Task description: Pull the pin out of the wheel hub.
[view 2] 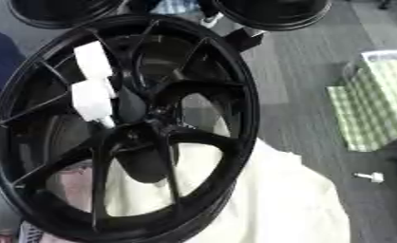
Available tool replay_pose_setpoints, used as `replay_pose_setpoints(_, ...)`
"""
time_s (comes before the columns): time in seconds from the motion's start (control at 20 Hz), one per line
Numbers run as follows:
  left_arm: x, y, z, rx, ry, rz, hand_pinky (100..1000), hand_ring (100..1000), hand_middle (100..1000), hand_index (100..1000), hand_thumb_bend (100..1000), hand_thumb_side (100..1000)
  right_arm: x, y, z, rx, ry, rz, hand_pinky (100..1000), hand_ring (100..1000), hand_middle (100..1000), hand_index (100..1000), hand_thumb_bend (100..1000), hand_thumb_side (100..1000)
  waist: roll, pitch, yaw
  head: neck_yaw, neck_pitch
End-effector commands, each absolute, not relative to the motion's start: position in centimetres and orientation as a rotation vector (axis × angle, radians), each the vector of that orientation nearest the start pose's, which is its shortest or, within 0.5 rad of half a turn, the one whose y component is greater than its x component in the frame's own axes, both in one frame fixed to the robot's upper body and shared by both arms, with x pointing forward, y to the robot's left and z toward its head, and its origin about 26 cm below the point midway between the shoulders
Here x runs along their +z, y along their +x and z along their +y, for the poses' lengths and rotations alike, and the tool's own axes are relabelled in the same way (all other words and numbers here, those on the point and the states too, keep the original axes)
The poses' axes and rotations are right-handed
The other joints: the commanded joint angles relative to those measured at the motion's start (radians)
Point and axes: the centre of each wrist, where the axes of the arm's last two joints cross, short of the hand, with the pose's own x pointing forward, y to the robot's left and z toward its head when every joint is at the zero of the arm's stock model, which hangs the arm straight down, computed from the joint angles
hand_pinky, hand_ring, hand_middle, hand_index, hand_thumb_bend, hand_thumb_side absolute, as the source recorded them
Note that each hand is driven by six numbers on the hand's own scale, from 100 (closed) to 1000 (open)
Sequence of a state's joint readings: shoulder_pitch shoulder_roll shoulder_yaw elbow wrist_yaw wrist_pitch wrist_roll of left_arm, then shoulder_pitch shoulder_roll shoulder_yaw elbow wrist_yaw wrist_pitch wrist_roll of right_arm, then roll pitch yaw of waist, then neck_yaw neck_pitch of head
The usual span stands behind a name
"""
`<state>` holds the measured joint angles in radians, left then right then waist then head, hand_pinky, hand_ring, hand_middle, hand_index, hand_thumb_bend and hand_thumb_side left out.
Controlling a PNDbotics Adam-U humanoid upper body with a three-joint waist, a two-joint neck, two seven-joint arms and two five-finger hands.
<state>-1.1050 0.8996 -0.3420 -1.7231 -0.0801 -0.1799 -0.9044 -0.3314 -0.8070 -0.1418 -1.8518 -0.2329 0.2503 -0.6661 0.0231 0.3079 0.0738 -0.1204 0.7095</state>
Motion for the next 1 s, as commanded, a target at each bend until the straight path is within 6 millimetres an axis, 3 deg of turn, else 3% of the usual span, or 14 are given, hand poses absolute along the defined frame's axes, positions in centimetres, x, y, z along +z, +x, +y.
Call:
replay_pose_setpoints(0.05, 42.0, 32.5, 23.6, 2.680, -0.708, 2.026, 882, 853, 773, 856, 482, 100, 28.1, 30.2, -37.2, -0.213, -0.941, -2.085, 608, 656, 555, 667, 100, 492, 0.000, -0.016, -0.003, 0.001, -0.012)
replay_pose_setpoints(0.3, 41.5, 32.7, 22.9, 2.694, -0.702, 1.972, 881, 850, 770, 850, 510, 100, 28.1, 30.2, -37.2, -0.212, -0.940, -2.086, 608, 656, 555, 667, 100, 492, 0.001, -0.016, -0.005, 0.001, -0.014)
replay_pose_setpoints(0.6, 40.8, 33.1, 22.4, 2.717, -0.681, 1.923, 885, 852, 771, 836, 482, 100, 28.1, 30.2, -37.2, -0.212, -0.939, -2.087, 608, 656, 555, 667, 100, 496, 0.004, -0.013, -0.008, 0.001, -0.018)
replay_pose_setpoints(0.75, 40.2, 33.1, 22.5, 2.752, -0.684, 1.875, 886, 855, 775, 837, 513, 100, 28.1, 30.2, -37.3, -0.211, -0.945, -2.086, 608, 656, 554, 666, 100, 497, 0.011, -0.010, -0.009, 0.000, -0.015)
replay_pose_setpoints(0.8, 39.9, 32.9, 22.5, 2.761, -0.688, 1.852, 886, 856, 776, 839, 576, 100, 28.1, 30.2, -37.3, -0.210, -0.947, -2.086, 607, 656, 554, 666, 100, 498, 0.014, -0.010, -0.008, 0.000, -0.013)
replay_pose_setpoints(0.85, 39.8, 32.7, 22.6, 2.768, -0.695, 1.832, 886, 857, 779, 842, 543, 100, 28.2, 30.2, -37.3, -0.210, -0.950, -2.086, 607, 656, 555, 666, 100, 498, 0.017, -0.009, -0.008, -0.001, -0.011)
replay_pose_setpoints(1.0, 39.5, 32.2, 22.9, 2.779, -0.717, 1.789, 886, 860, 784, 846, 566, 100, 28.2, 30.2, -37.3, -0.206, -0.951, -2.089, 607, 656, 554, 666, 100, 500, 0.024, -0.007, -0.008, -0.001, -0.007)
